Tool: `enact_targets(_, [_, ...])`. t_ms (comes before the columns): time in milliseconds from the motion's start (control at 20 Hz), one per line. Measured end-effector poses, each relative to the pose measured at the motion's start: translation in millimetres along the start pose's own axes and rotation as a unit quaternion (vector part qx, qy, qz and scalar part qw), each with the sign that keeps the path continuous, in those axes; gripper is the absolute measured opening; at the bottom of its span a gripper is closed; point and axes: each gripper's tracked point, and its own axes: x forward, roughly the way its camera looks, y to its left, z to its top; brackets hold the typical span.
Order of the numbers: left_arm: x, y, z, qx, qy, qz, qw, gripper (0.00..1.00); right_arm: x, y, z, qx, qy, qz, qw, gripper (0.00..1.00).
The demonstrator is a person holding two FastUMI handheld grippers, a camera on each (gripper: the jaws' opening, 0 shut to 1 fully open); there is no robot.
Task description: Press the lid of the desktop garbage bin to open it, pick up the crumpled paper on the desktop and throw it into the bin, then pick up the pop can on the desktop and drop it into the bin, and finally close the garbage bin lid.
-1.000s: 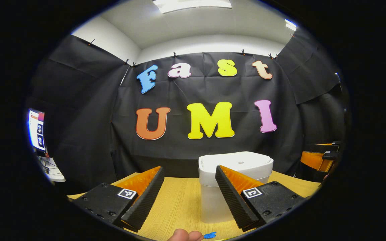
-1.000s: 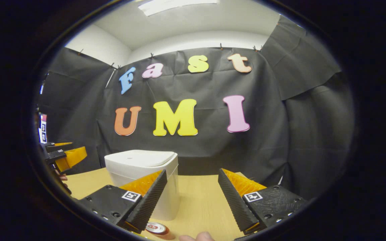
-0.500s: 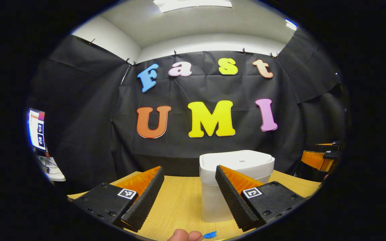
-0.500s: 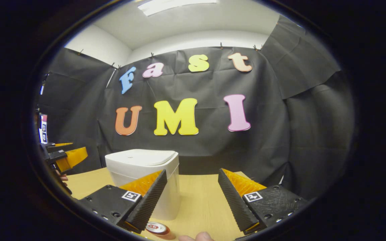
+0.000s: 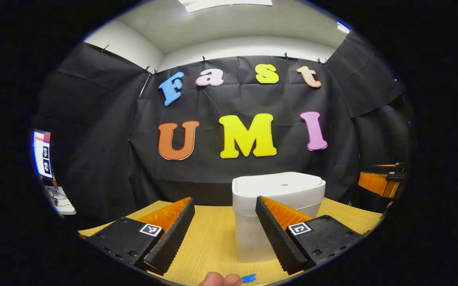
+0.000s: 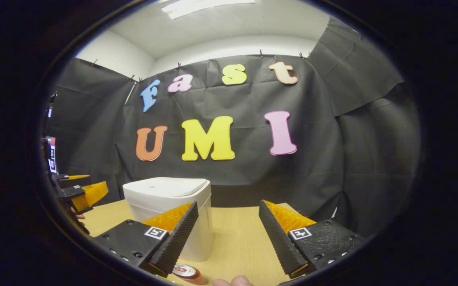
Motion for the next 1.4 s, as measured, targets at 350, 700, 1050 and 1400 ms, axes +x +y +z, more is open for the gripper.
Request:
enact_targets(350, [-2,12,-4,-0.015,0.0,0.009,1.0,0.99,10,32,12,0.001,0.006,0.048,0.999,0.94])
enact_targets(700, [-4,26,-23,-0.026,0.017,0.016,0.999,0.99,47,83,38,-0.03,0.019,0.105,0.994,0.96])
enact_targets(1050, [-7,35,-33,-0.013,0.027,0.018,0.999,0.99,91,120,25,-0.029,0.094,0.142,0.985,0.75])
enact_targets(1400, [-5,46,-38,-0.021,0.03,0.023,0.999,0.99,113,145,20,-0.031,0.119,0.155,0.98,0.22])
